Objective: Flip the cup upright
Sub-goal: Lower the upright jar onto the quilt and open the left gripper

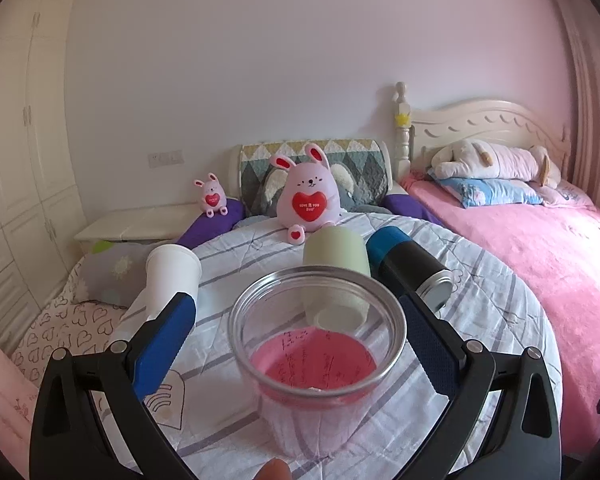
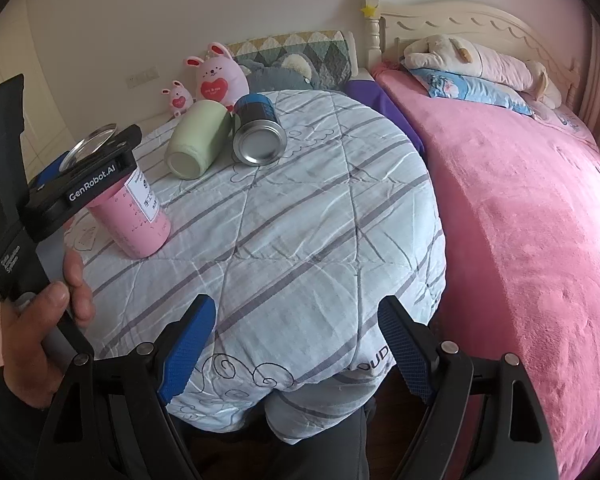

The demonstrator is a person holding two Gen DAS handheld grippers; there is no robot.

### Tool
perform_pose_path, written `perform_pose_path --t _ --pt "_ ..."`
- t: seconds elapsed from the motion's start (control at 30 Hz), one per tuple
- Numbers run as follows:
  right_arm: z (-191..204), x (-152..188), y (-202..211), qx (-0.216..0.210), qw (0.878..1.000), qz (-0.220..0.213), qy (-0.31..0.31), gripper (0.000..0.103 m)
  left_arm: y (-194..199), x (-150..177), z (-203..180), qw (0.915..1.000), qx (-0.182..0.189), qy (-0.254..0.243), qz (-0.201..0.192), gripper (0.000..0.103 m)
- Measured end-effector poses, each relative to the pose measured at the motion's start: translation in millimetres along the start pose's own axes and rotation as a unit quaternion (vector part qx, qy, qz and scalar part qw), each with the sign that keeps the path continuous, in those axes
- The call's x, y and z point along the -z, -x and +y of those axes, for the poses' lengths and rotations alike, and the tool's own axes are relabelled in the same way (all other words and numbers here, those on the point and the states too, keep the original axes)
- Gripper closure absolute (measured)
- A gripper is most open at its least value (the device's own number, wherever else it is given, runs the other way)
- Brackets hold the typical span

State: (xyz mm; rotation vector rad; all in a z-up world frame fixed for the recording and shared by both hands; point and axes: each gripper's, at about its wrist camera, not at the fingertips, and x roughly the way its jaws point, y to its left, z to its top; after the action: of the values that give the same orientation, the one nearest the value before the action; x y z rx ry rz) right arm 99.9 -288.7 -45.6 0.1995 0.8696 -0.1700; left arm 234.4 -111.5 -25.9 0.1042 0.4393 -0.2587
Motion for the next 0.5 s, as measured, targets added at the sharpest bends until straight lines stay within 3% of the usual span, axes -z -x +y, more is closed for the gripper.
perform_pose_path --t 0.33,0.5 --pt "7.9 -0.4 9.9 -0.007 1.0 -0.014 0.007 0.018 30.6 -6.8 6.9 0.9999 0.014 0.006 0.002 0.001" --pt "15.9 -0.7 25.0 -0.011 0.999 -0.033 0.014 0.018 59.4 -8.2 9.2 0.9995 0.002 0.005 0.032 0.0"
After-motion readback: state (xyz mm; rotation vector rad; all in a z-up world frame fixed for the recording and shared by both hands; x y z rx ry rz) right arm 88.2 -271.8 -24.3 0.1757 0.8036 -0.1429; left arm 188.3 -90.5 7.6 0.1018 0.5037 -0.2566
